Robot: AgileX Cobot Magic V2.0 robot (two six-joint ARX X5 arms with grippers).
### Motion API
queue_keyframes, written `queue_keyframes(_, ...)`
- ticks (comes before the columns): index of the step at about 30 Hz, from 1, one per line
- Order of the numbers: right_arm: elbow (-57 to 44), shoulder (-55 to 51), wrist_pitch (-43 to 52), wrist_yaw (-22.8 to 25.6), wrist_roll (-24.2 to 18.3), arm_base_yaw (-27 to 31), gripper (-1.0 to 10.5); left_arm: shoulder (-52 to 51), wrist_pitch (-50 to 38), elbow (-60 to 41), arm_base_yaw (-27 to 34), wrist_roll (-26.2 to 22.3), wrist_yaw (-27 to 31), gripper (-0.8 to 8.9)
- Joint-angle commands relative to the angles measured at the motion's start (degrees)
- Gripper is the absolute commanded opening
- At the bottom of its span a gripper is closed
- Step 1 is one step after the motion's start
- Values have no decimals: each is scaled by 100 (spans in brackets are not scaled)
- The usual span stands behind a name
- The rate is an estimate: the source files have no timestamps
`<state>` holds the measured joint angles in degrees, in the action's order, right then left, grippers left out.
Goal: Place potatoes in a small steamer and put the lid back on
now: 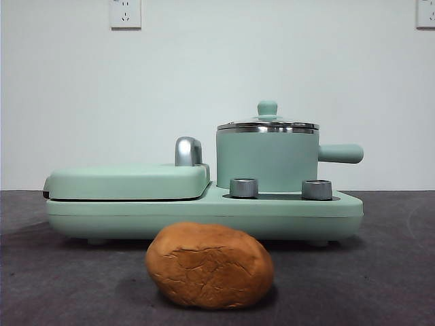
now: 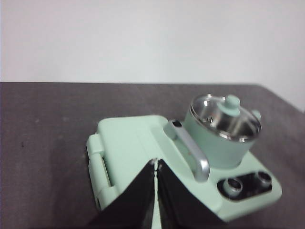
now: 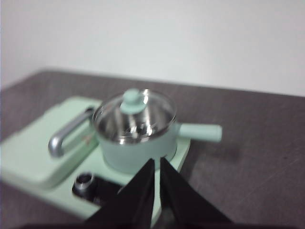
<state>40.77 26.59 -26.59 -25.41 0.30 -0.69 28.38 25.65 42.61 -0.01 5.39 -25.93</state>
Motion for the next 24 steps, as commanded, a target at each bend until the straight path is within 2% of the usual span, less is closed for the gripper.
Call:
queue_keyframes(1, 361, 431, -378, -109, -975, -17, 15, 326, 310, 361, -76, -866, -140, 9)
queue_keyframes(4, 645, 802, -726, -92, -1447, -111, 16, 717, 955, 732, -227, -1626, -153, 9)
queue_keyframes(7, 807, 1036, -863, 35, -1722, -258, 16, 1056, 1606, 1060, -422, -2371, -151, 8)
queue_keyframes(9, 837, 1117, -857, 31, -1794, -343, 16, 1200, 1755, 1178, -520, -2653, -149, 9)
queue_keyframes(11, 844, 1158, -859, 20, -1838, -417, 31, 1257, 1683, 1226, -597, -2702, -149, 17)
queue_keyframes(12, 844, 1161, -868, 26, -1840, -442, 73, 1259, 1613, 1226, -619, -2699, -151, 52)
queue_keyframes(14, 844, 1156, -868, 37, -1836, -472, 214, 1257, 1482, 1228, -662, -2671, -153, 218)
queue_keyframes(16, 844, 1150, -868, 39, -1834, -483, 268, 1259, 1425, 1231, -702, -2568, -151, 350)
queue_keyframes(24, 841, 1150, -868, 46, -1827, -564, 268, 1325, 1058, 1231, -909, -2332, -151, 339)
